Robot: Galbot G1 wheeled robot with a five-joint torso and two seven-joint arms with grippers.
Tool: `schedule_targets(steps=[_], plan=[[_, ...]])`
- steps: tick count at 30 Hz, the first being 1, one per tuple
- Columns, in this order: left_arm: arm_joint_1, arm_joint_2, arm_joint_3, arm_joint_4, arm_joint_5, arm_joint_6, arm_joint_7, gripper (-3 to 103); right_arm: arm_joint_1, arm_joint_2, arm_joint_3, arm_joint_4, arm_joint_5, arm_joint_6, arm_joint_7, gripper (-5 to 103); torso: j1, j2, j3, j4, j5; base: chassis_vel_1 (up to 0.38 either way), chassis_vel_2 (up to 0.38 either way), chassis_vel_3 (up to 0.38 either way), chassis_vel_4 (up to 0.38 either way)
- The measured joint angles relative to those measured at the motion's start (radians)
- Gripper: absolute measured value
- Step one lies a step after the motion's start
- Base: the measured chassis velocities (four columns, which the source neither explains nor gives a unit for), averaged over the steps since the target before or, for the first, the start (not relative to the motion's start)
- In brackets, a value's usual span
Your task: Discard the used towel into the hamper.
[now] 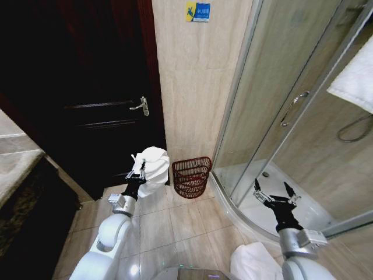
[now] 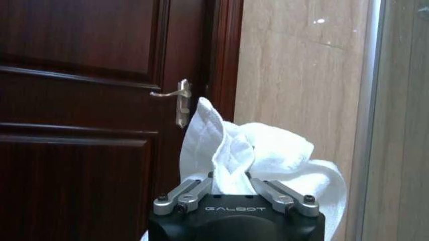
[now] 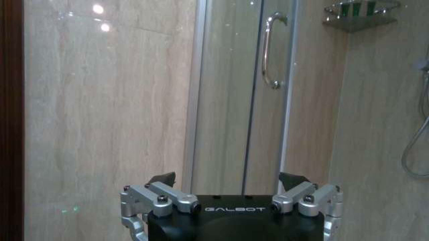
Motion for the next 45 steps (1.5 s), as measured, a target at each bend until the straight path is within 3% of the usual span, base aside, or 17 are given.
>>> schedule_targets(steps=[45], plan=[[-0.023, 0.000, 0.010, 0.058, -0.002, -0.035, 0.023, 10, 0.014, 0.000, -0.007, -0.026, -0.016, 0.011, -0.007, 100, -0.093, -0.211, -0.119, 0.0000, 0.0000, 0.000, 0.000, 0.000, 0.000]])
